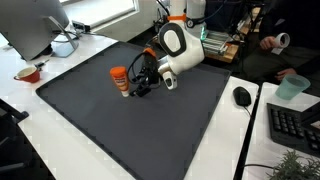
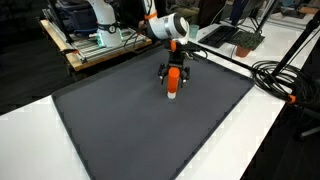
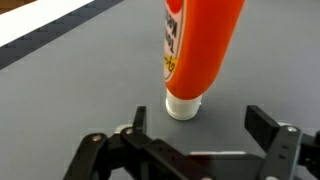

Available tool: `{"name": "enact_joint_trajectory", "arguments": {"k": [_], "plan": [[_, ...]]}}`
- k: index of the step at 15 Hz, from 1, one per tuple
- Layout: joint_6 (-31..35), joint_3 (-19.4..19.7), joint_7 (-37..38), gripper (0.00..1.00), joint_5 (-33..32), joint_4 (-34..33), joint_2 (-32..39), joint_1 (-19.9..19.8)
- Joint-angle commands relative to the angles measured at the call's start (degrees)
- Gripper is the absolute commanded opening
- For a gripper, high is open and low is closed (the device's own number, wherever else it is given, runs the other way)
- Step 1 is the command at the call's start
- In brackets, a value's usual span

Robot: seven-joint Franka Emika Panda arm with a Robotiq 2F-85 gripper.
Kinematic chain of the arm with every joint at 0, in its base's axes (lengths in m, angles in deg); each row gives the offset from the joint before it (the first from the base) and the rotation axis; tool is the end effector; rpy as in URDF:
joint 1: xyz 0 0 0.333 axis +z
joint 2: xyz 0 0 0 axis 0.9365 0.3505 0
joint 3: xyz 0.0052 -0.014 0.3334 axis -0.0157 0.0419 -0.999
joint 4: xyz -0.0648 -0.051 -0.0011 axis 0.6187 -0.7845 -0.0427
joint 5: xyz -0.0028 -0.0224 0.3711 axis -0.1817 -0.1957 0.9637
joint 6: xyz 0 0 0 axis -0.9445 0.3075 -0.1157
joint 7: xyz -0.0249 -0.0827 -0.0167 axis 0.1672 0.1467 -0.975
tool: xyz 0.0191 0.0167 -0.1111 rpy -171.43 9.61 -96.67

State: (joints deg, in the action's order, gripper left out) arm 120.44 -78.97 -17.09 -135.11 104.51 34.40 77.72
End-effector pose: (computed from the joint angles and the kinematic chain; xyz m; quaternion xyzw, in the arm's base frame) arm 0.5451 0.0991 0.1305 0.3879 0.7737 -0.2128 0.4535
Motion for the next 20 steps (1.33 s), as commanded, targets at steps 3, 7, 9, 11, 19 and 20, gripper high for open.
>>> {"name": "enact_joint_trajectory", "arguments": {"k": [3, 7, 9, 11, 19, 20], "plan": [[-1.78, 0.36, -1.68, 1.00, -0.31, -3.12, 2.41, 0.17], [-2.11, 0.67, -1.97, 1.00, -0.30, -4.79, 3.92, 0.10], [-2.43, 0.88, -1.68, 1.00, -0.46, -5.45, 4.49, 0.09], [-2.68, 1.03, -1.84, 0.99, -0.43, -5.98, 5.00, 0.08], [-3.07, 1.19, -3.20, 0.81, -0.23, -7.78, 7.07, 0.25], [-3.00, 1.19, -3.37, 0.81, -0.23, -7.92, 7.26, 0.23]]}}
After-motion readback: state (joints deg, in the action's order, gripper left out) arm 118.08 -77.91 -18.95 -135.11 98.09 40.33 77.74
